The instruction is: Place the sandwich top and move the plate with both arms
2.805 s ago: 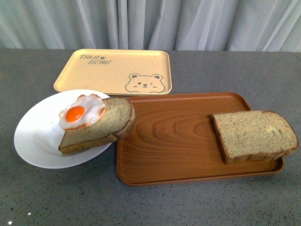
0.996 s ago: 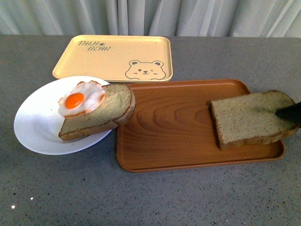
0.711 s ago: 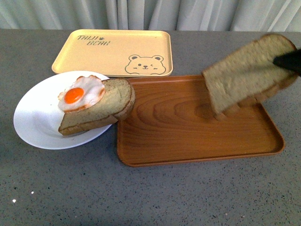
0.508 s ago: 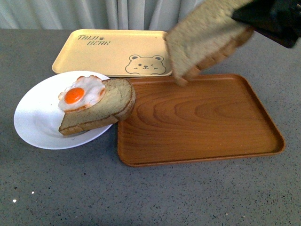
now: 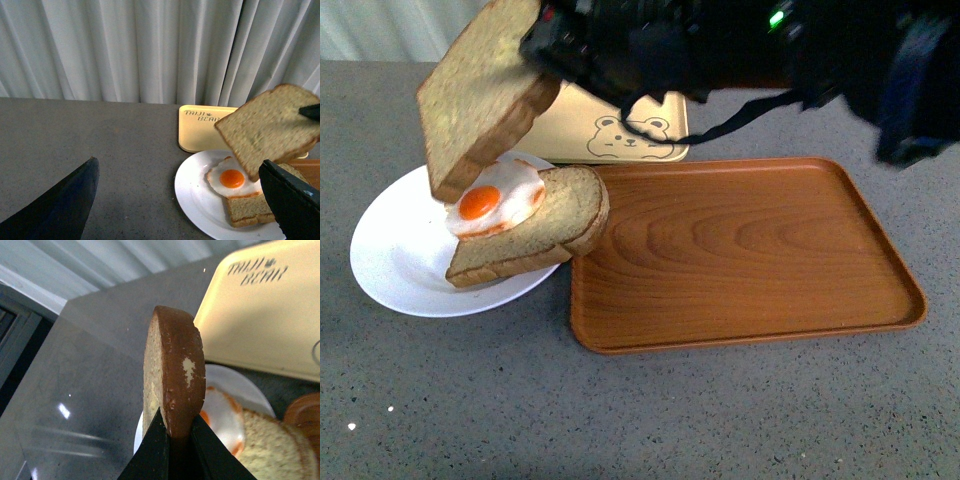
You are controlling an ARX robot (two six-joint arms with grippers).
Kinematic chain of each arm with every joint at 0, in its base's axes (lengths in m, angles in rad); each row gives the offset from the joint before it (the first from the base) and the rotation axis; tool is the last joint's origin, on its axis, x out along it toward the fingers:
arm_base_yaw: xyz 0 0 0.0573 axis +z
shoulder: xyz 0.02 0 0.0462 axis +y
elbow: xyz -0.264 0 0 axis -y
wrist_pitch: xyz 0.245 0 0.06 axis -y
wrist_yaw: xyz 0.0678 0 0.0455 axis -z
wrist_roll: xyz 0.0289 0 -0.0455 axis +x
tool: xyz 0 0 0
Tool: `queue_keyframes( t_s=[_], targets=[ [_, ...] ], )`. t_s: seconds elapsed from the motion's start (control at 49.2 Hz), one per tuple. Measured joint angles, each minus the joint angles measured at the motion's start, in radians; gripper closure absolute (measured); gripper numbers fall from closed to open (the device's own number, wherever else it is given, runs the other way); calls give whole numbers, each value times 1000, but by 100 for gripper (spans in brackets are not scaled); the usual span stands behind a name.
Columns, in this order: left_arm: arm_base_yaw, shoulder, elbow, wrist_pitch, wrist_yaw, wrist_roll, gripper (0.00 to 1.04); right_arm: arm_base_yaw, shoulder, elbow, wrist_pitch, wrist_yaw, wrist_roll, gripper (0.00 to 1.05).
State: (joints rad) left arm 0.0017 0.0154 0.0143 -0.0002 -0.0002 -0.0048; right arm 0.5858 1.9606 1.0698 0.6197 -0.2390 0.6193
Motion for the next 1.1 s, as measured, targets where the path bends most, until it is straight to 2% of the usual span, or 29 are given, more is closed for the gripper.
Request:
queue_keyframes(
  t_s=[0.122,0.285,0.407,0.549,0.894,1.016,1.098],
  targets=[
    [0,0,0,0,0,0,9,54,87,19,0,37,21,102],
    [0,0,0,0,0,0,9,71,129,2,-3,70,22,102],
    [0,0,0,0,0,0,9,53,128,-22,3,88,23,84],
    [0,0,0,0,0,0,9,16,112,-72,26,98,23,58],
    [0,0,0,0,0,0,9,-73,-41,-187,91,136,-29,8],
    [0,0,0,0,0,0,9,-128,-114,-254,139,151,-92,9],
    [0,0,0,0,2,0,9,-162,-146,-342,340,391,-237,20]
  ],
)
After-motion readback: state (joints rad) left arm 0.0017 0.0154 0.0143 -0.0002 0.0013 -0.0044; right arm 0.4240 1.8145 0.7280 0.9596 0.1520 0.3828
